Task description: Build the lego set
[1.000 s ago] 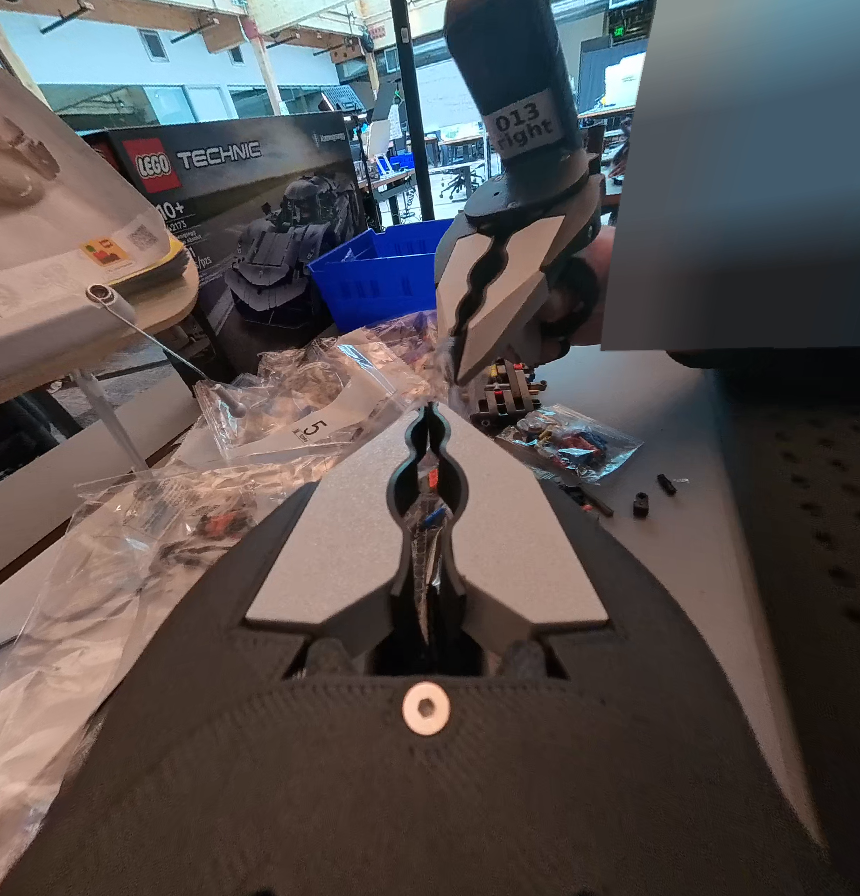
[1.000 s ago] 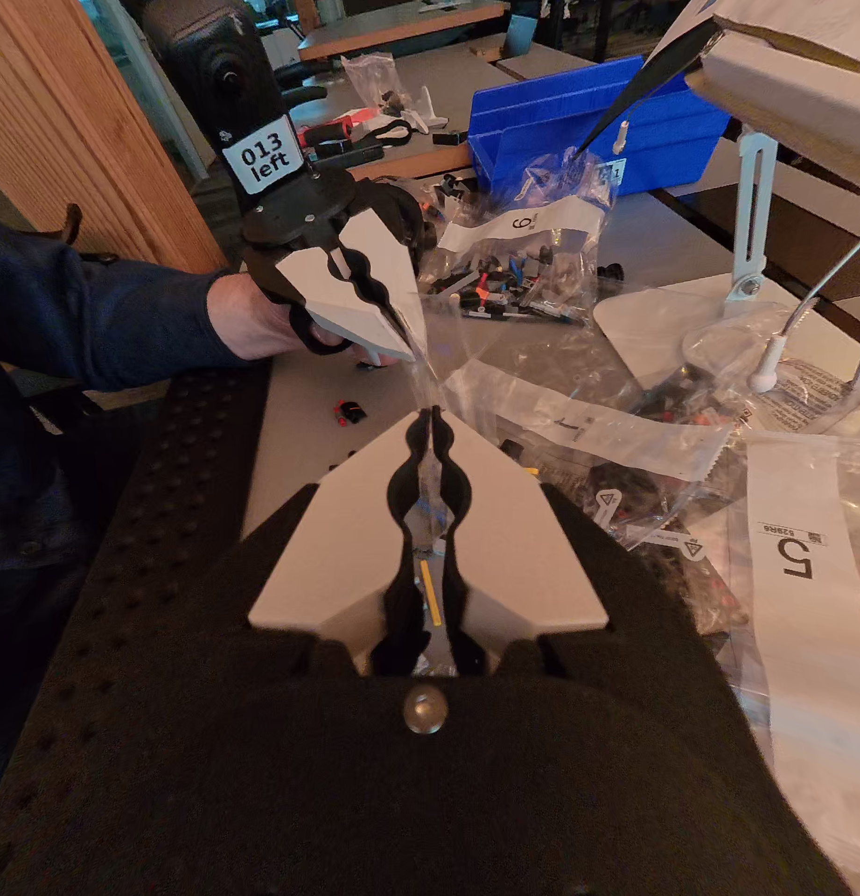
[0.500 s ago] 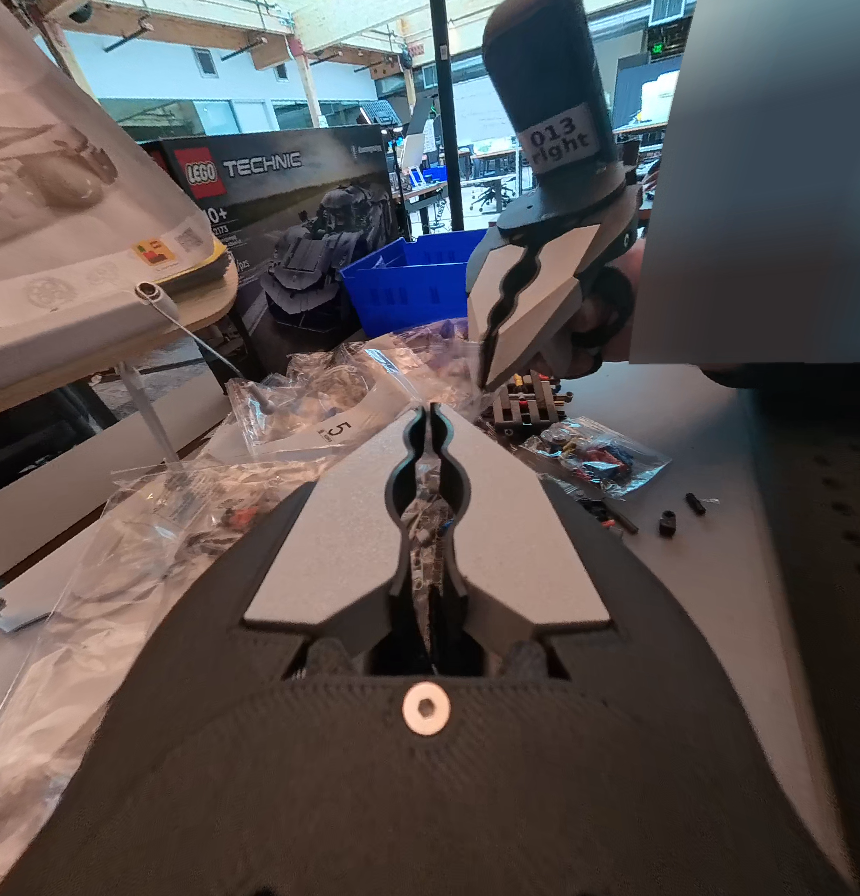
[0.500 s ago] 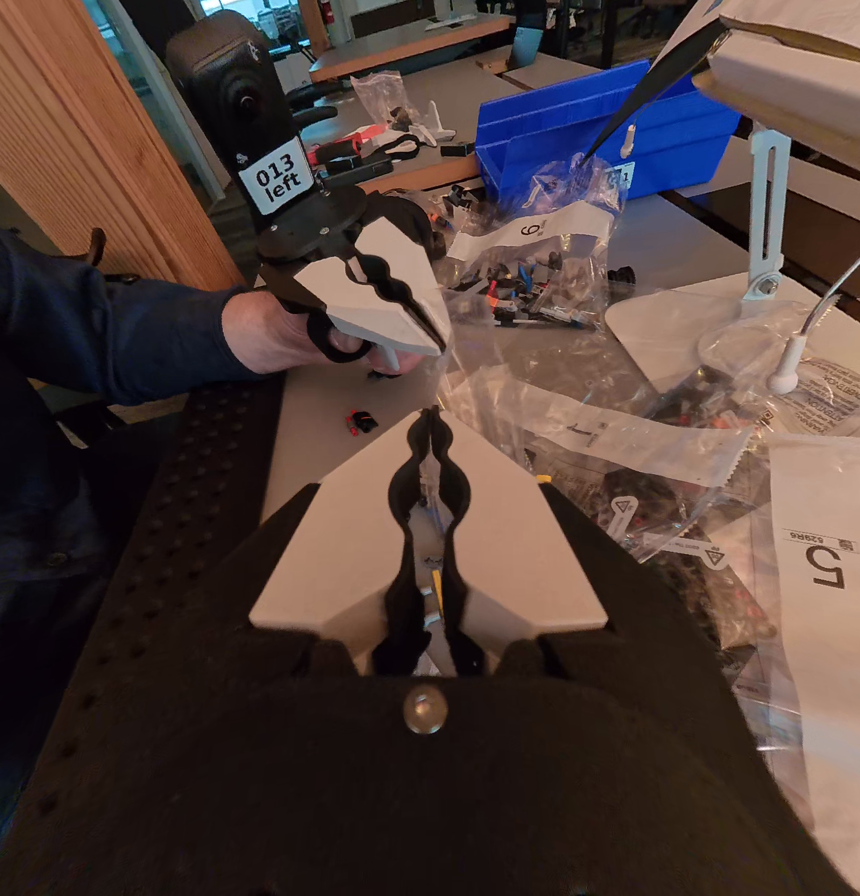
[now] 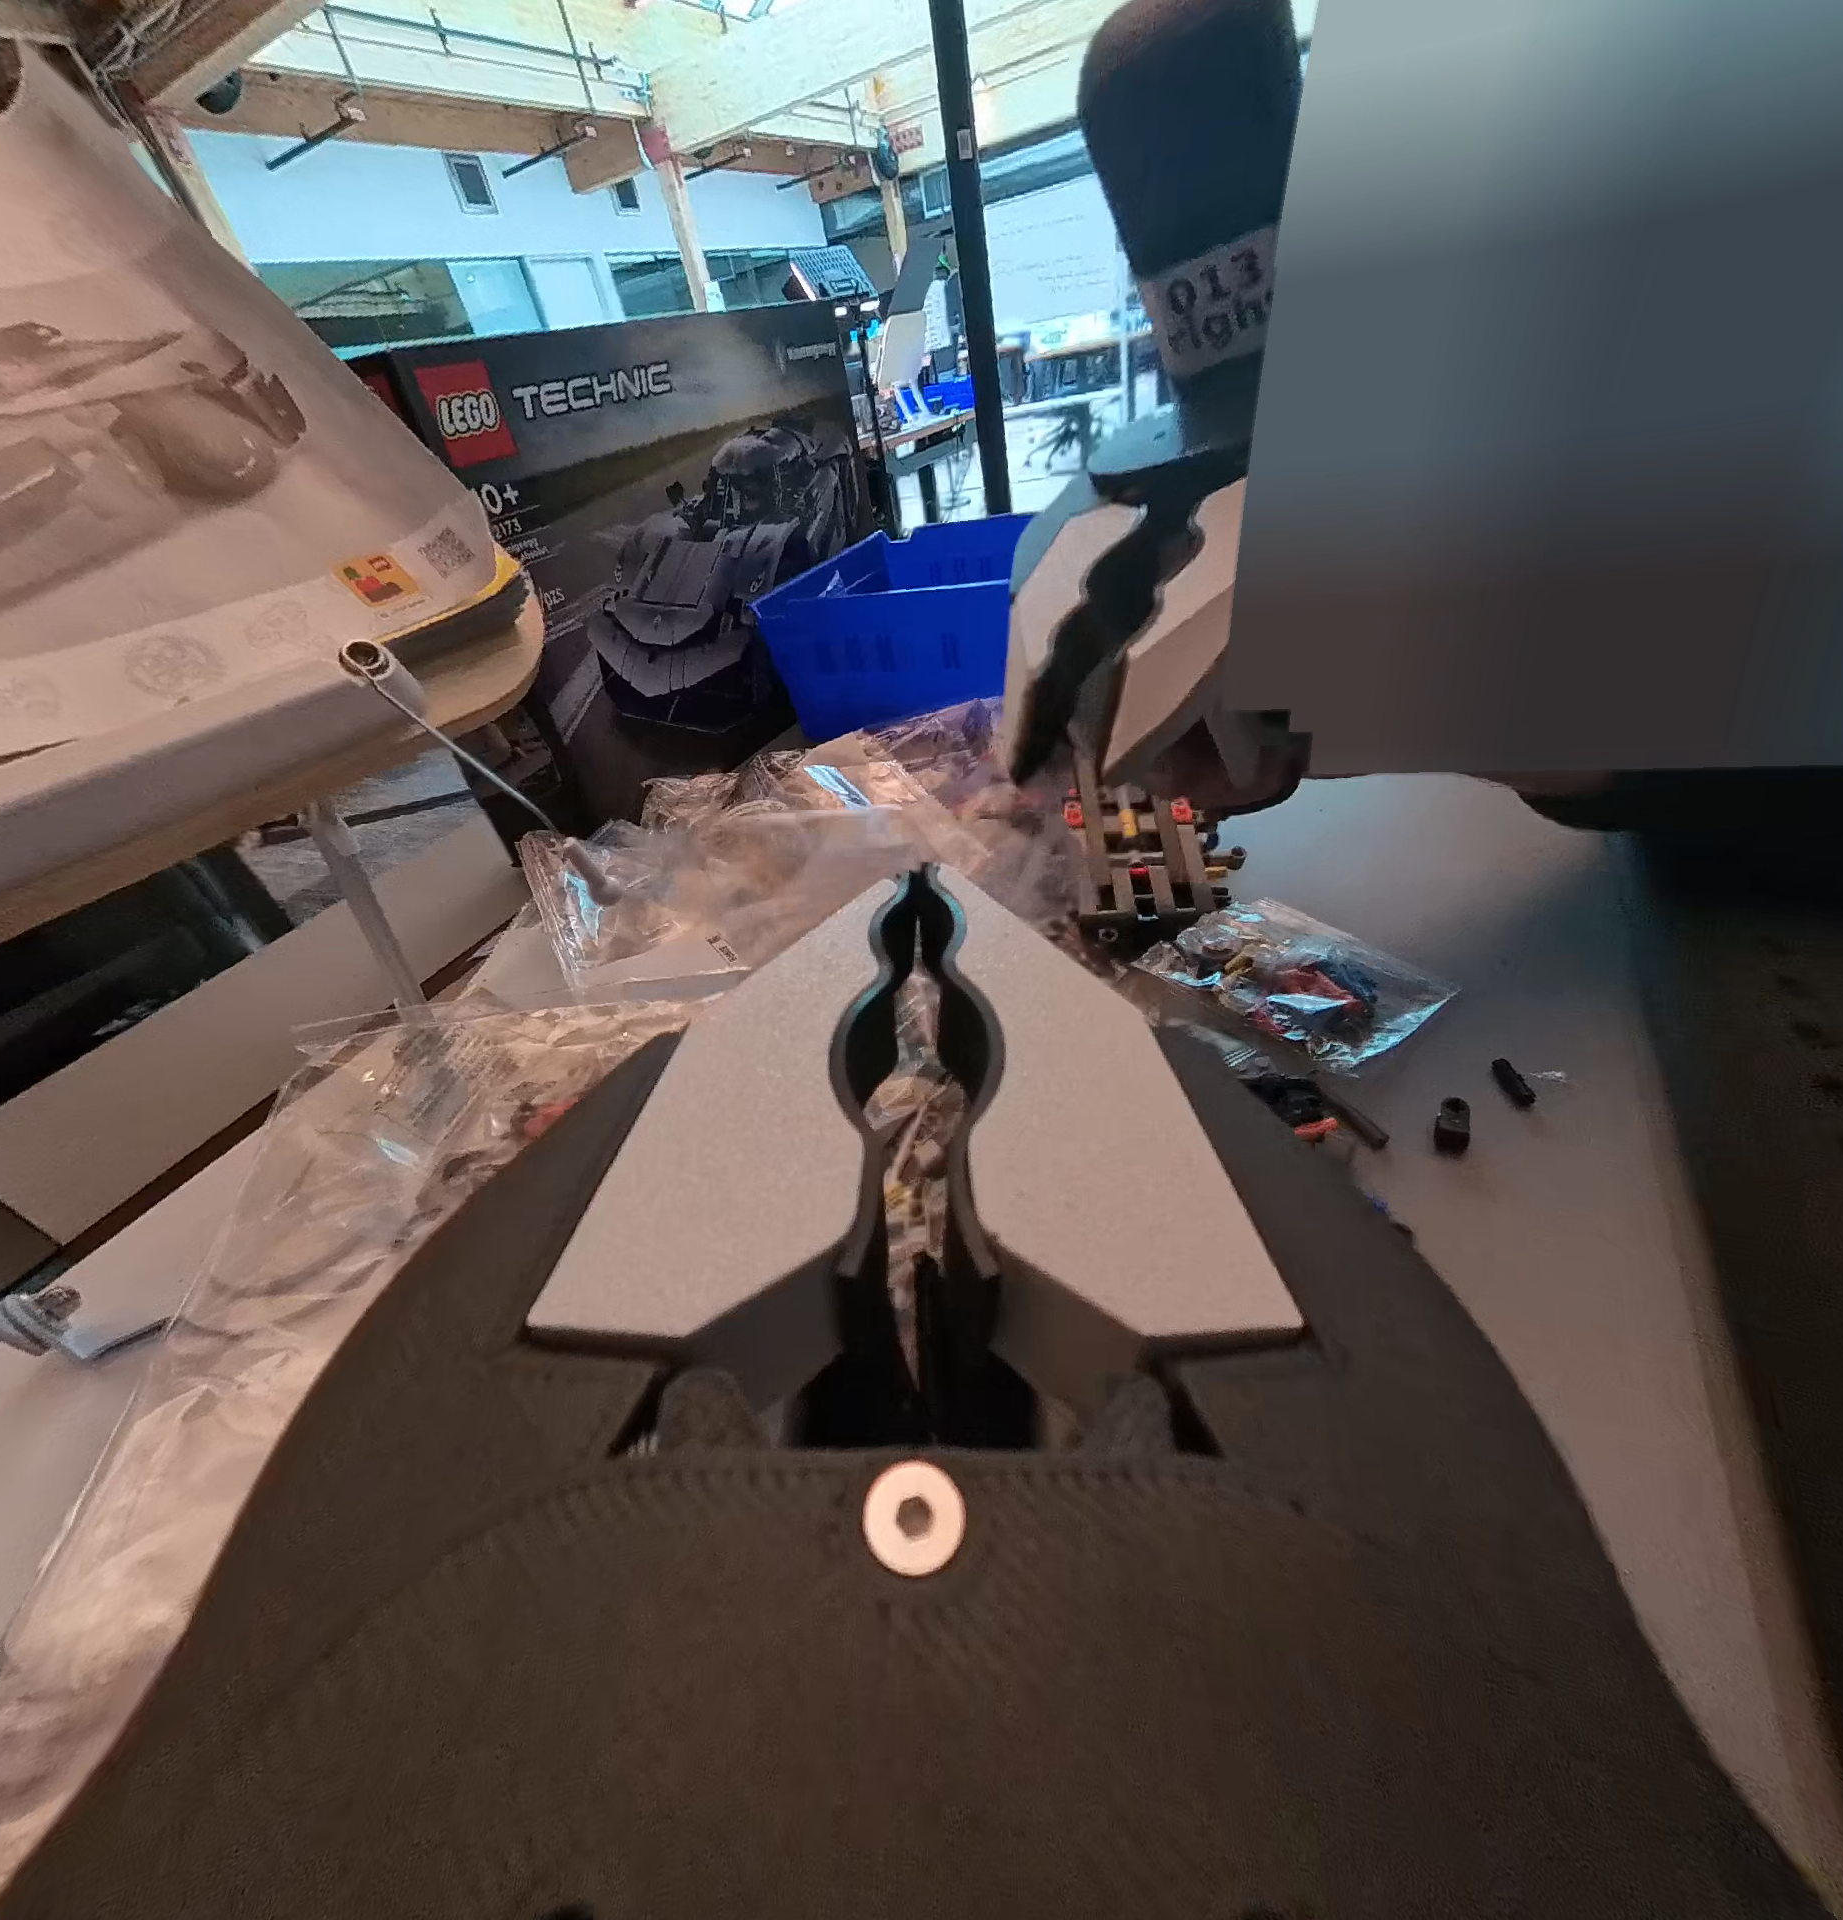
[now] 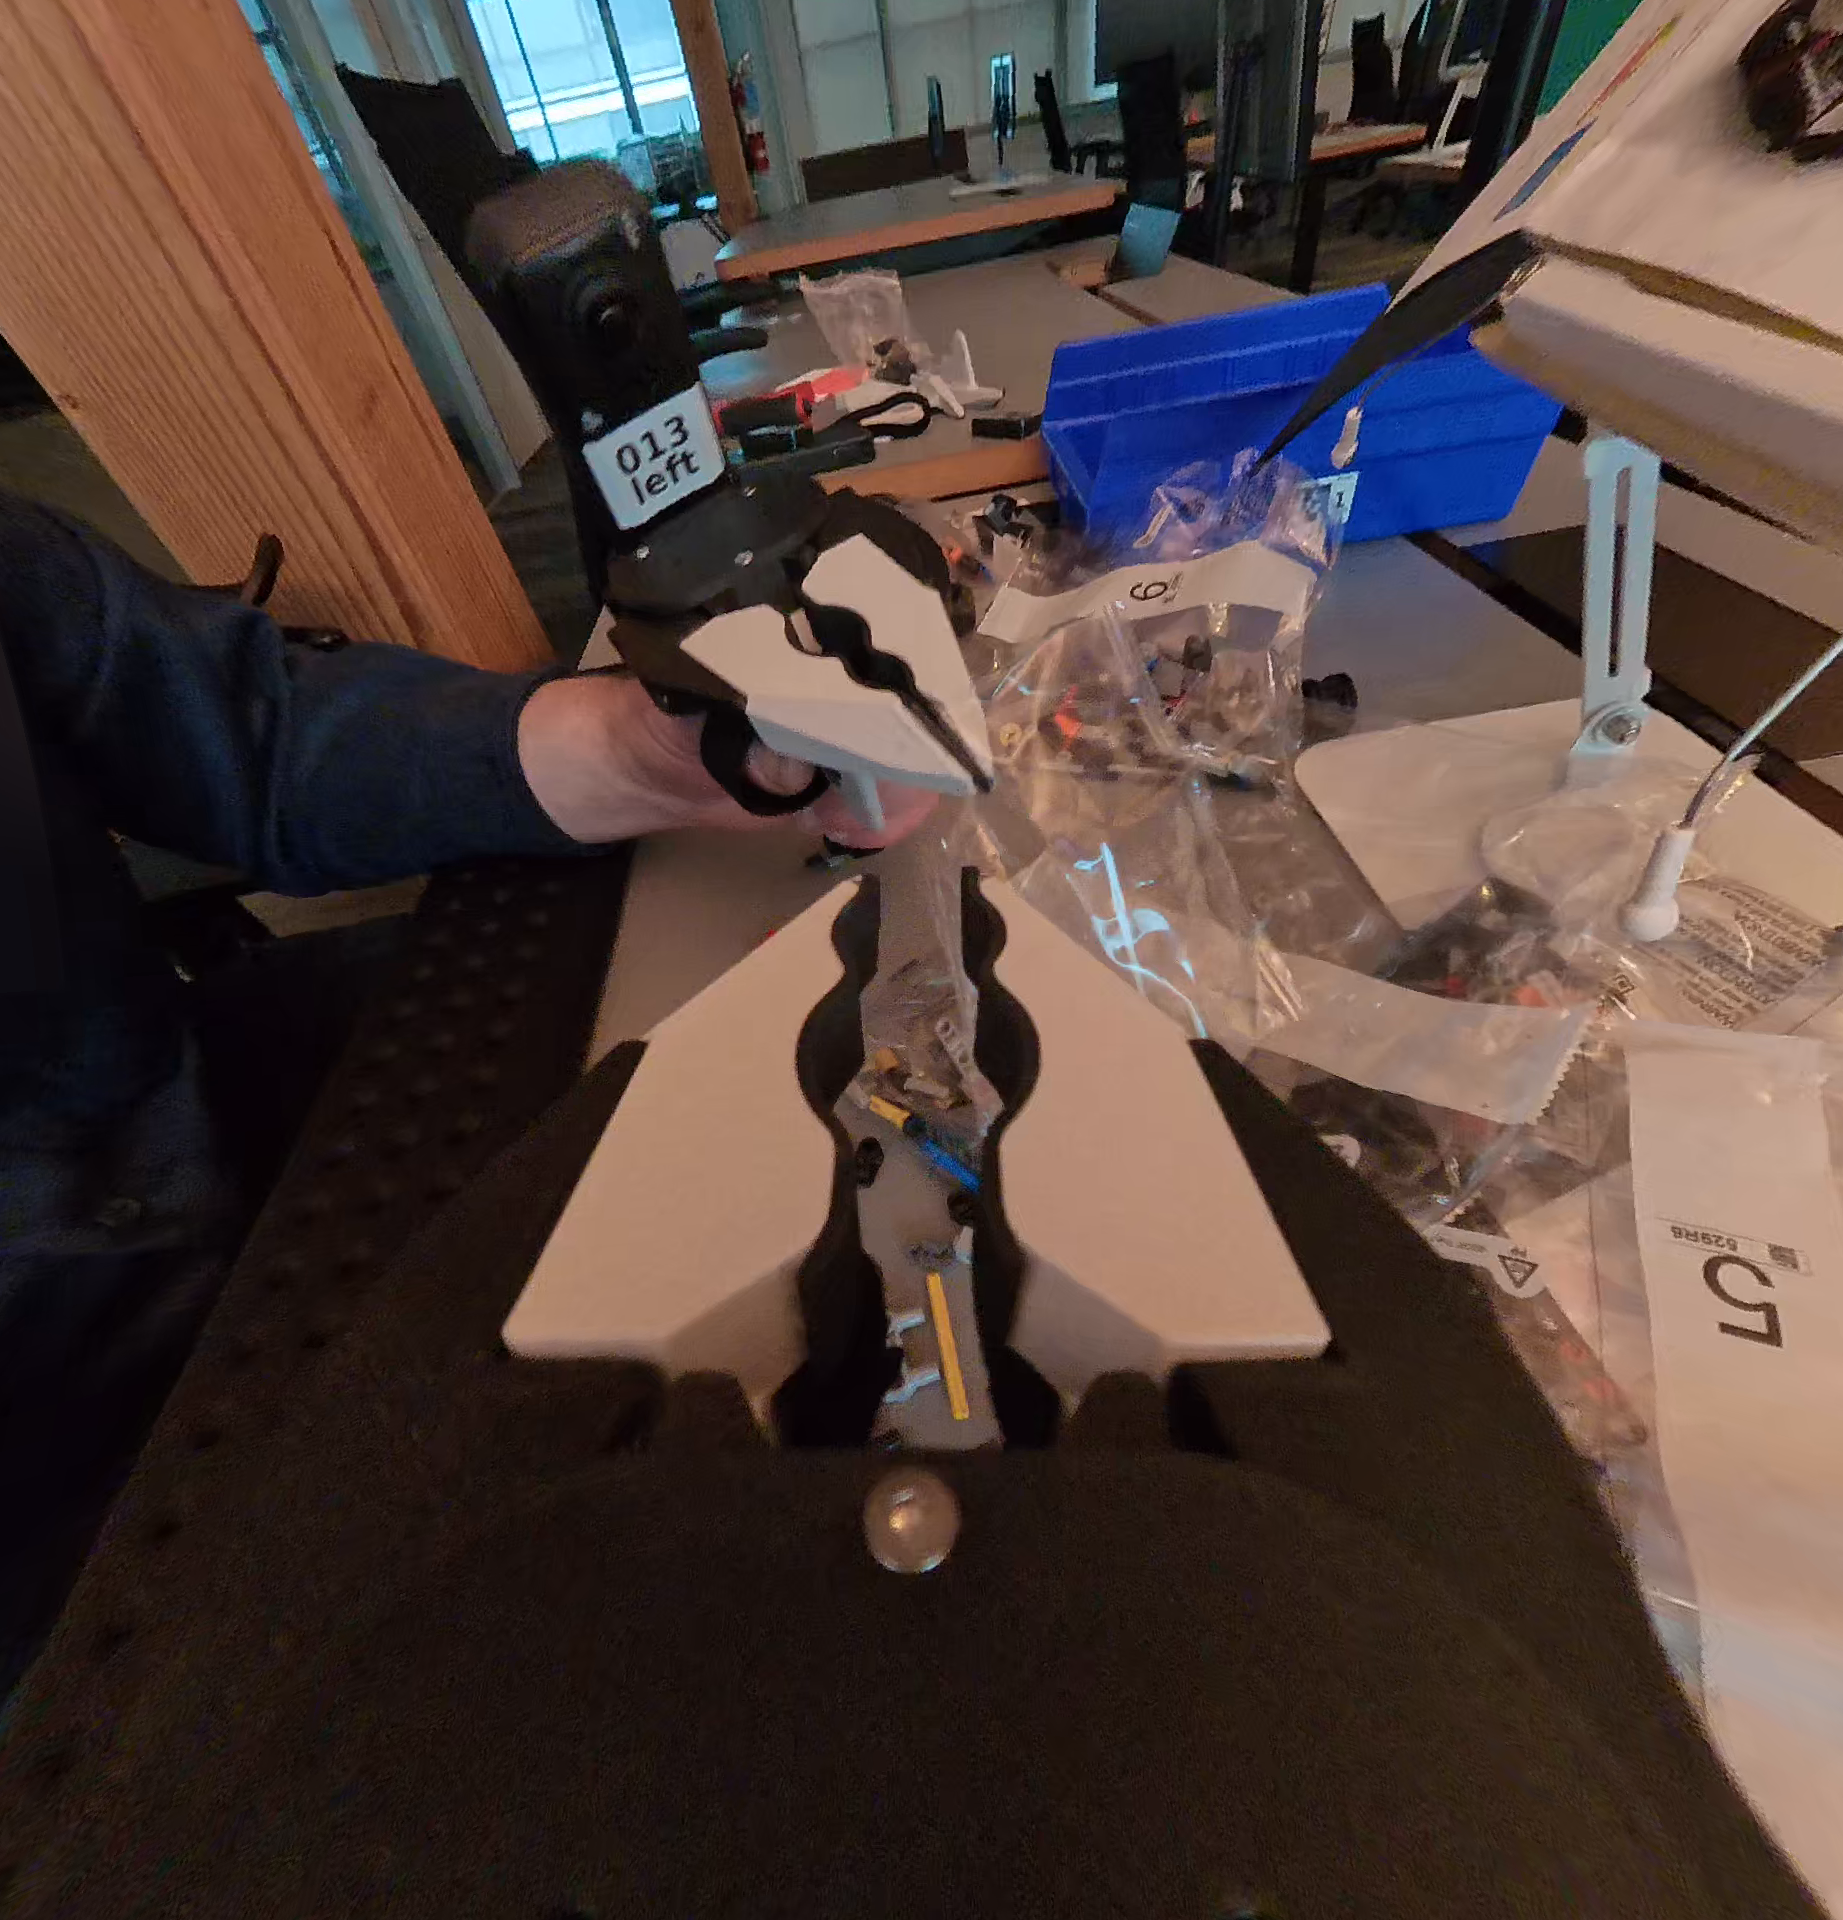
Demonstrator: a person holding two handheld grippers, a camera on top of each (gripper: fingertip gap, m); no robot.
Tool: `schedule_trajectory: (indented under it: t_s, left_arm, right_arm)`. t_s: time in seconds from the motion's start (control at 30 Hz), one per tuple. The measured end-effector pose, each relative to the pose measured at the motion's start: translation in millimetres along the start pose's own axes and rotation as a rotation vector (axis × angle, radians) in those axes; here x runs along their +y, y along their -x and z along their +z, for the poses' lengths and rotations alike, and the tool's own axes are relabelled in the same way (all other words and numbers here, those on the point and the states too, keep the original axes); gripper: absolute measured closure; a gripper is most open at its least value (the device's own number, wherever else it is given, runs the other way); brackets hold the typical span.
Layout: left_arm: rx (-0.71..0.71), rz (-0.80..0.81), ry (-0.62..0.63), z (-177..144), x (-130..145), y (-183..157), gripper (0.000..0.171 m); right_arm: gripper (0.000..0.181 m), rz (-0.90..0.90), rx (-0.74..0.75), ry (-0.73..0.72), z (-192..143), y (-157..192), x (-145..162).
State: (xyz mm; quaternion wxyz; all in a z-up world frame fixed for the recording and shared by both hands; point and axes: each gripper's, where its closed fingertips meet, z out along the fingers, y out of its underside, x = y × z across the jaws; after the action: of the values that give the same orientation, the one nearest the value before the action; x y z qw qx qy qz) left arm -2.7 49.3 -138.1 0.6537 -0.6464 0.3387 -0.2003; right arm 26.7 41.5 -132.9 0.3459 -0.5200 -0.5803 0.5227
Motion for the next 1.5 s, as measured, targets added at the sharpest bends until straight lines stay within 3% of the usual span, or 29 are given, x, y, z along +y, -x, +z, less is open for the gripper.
schedule_trajectory:
  t_s: [0.13, 0.23, 0.6, 0.77, 1.27, 1.5]
  left_arm:
    - [-0.017, 0.152, 0.049, 4.4, 5.1, -8.5, 0.171]
    - [-0.013, 0.244, 0.066, 7.4, 7.6, -16.7, 0.171]
    - [-0.004, 0.348, 0.100, 11.9, 13.6, -26.3, 0.171]
    - [0.015, 0.315, 0.075, 11.3, 10.3, -28.5, 0.171]
    - [0.018, 0.318, 0.087, 11.3, 12.0, -28.7, 0.171]
    - [0.023, 0.319, 0.088, 11.2, 12.0, -29.7, 0.171]
  right_arm:
    - [0.163, 0.017, 0.011, -0.019, -5.3, -4.8, -2.6]
    - [0.170, 0.034, 0.048, -0.045, -10.6, -11.8, -6.5]
    - [0.163, 0.057, -0.016, 0.074, 14.1, -0.1, 16.3]
    - [0.181, 0.030, -0.010, 0.093, 16.3, 1.5, 19.5]
    - [0.181, 0.006, 0.062, 0.121, 10.1, -8.7, 21.7]
    - [0.181, -0.074, 0.173, 0.235, 10.8, -20.8, 36.3]
